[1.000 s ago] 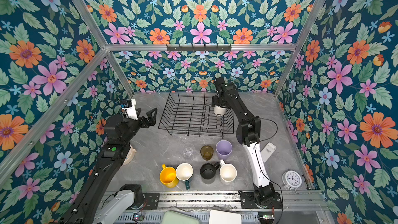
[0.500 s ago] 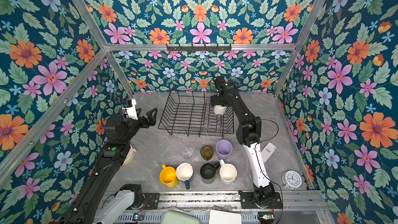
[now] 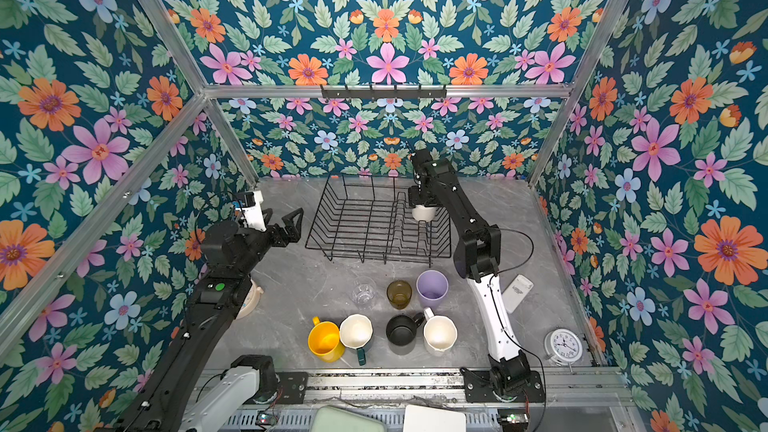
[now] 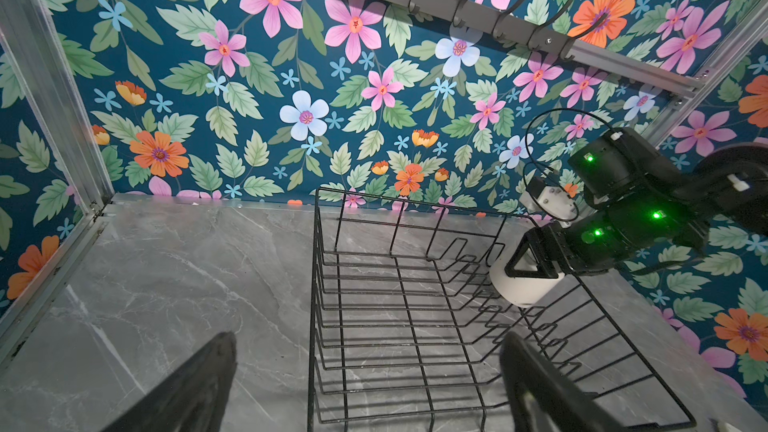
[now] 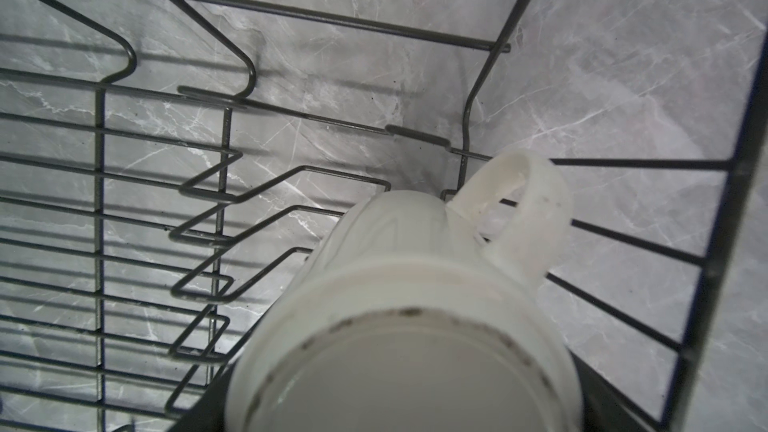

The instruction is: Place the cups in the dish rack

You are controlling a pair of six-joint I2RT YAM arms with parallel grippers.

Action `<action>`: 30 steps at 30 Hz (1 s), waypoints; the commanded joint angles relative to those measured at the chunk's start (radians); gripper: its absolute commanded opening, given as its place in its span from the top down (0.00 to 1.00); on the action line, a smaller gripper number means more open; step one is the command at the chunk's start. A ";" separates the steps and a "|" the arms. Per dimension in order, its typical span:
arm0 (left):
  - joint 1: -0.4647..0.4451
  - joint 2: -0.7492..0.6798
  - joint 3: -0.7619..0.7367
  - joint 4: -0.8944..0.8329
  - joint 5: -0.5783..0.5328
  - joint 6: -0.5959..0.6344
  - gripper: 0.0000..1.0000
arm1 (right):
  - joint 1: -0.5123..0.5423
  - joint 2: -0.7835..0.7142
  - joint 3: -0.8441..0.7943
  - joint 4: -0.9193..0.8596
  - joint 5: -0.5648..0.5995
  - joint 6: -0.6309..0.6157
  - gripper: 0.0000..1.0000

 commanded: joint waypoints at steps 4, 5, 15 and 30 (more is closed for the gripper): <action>0.001 0.000 0.000 0.018 0.003 -0.001 0.00 | 0.014 -0.048 0.018 0.011 0.020 -0.107 0.43; 0.000 0.000 0.001 0.018 0.004 -0.001 0.00 | 0.016 -0.055 0.022 0.010 0.021 -0.121 0.45; 0.001 -0.001 -0.001 0.018 0.004 -0.001 0.00 | 0.021 -0.107 0.003 0.017 -0.015 -0.291 0.51; 0.001 0.002 -0.001 0.020 0.003 -0.002 0.00 | 0.000 -0.180 -0.149 0.082 -0.103 -0.495 0.55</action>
